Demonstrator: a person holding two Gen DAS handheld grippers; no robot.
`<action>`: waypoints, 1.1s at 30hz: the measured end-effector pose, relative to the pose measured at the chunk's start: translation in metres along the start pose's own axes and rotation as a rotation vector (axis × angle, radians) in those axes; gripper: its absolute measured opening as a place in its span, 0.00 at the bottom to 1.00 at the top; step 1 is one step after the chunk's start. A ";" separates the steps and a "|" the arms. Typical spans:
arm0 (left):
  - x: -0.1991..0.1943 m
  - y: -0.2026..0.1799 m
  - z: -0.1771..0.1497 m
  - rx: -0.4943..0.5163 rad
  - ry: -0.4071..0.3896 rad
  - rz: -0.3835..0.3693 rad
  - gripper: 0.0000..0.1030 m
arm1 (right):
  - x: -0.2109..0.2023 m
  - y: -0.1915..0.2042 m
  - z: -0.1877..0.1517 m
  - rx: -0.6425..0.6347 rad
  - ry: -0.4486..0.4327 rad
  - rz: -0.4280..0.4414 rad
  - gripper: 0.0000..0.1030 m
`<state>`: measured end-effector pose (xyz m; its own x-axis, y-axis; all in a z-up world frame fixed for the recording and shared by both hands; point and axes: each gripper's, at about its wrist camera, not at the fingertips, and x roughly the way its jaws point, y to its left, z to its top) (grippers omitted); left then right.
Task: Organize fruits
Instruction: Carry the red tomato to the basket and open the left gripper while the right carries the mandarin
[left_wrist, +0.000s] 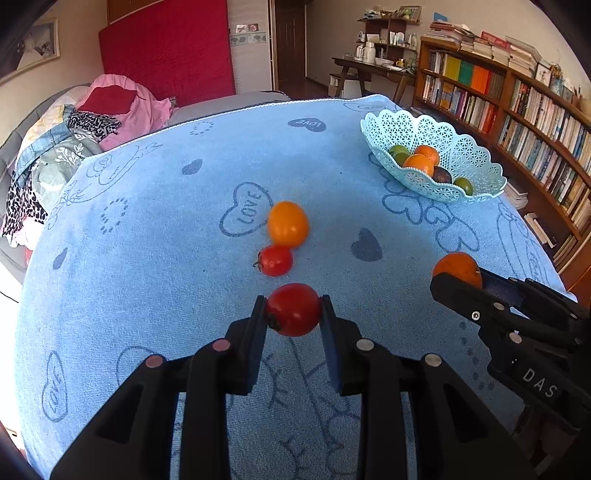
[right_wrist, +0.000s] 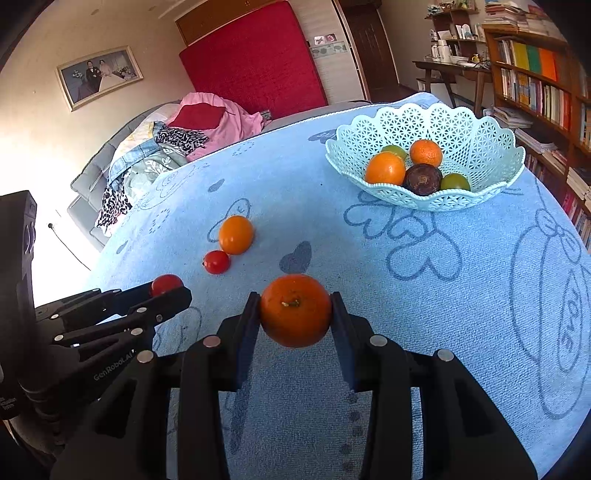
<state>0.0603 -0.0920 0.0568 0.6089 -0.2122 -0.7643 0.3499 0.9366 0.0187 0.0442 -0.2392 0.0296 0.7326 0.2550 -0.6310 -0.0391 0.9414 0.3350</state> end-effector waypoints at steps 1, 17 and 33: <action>0.000 -0.002 0.002 0.002 -0.002 -0.001 0.28 | -0.001 -0.002 0.001 0.003 -0.004 -0.002 0.38; 0.012 -0.035 0.044 0.040 -0.041 -0.043 0.28 | -0.024 -0.046 0.032 0.085 -0.112 -0.064 0.38; 0.024 -0.084 0.093 0.089 -0.104 -0.141 0.28 | -0.040 -0.093 0.063 0.133 -0.195 -0.136 0.38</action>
<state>0.1116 -0.2018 0.0969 0.6181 -0.3721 -0.6925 0.4958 0.8681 -0.0239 0.0608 -0.3511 0.0676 0.8429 0.0690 -0.5337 0.1485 0.9234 0.3538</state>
